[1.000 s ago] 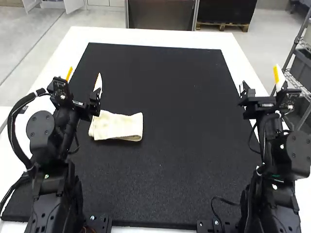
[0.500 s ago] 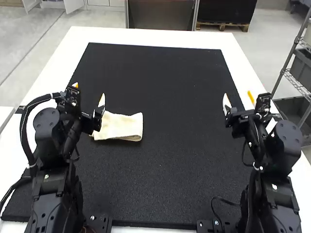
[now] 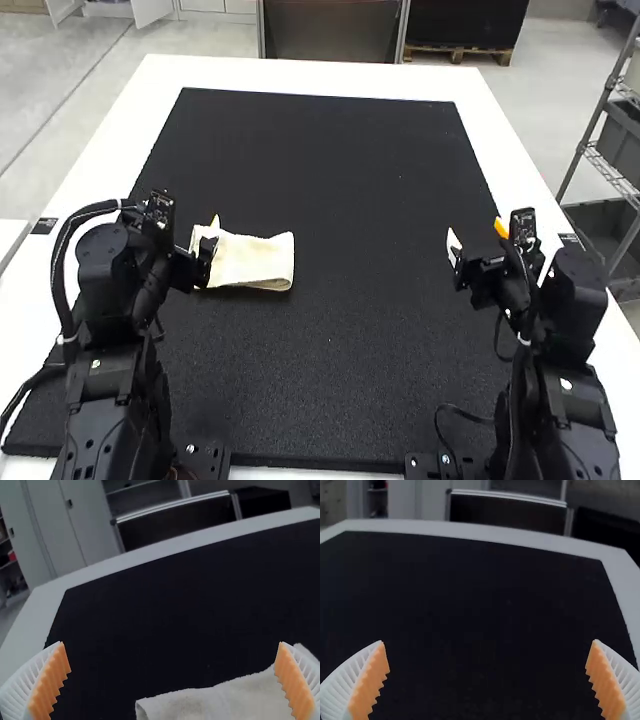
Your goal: Fold the towel.
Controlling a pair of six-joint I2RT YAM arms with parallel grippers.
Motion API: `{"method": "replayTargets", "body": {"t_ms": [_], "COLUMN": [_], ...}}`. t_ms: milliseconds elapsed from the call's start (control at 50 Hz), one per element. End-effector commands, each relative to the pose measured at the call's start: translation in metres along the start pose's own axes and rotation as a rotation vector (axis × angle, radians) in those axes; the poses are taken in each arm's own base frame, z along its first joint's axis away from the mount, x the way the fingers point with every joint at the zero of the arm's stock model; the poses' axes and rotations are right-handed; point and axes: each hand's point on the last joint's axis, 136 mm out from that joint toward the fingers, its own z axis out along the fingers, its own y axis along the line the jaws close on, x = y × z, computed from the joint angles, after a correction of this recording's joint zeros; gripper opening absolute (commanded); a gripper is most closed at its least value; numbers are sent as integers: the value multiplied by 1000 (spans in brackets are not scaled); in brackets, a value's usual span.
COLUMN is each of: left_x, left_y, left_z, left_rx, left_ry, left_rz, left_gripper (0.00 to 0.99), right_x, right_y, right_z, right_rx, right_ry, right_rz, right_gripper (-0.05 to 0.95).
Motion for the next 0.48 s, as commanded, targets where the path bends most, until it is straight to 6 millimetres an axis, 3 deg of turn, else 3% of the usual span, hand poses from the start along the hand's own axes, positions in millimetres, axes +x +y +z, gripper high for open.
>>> {"method": "replayTargets", "body": {"t_ms": [0, 140, 200, 260, 460], "left_x": [0, 0, -1, 3, 5], "left_y": [-2, 6, 22, 24, 32], "left_z": [0, -1, -2, -3, -4], "left_rx": [9, -27, -115, -129, -165], "left_ry": [-6, -5, -7, 4, 11], "left_rz": [65, 49, -63, -157, -160], "left_gripper": [959, 959, 959, 959, 959], "right_x": [16, 18, 17, 16, 17], "right_y": [0, -1, -1, -2, -2], "right_z": [0, 0, 0, 0, 0], "right_rx": [2, 6, 6, 13, 10], "right_ry": [53, 59, 58, 51, 55], "right_rz": [-7, -21, -7, 27, 12], "right_gripper": [911, 911, 913, 913, 913]}}
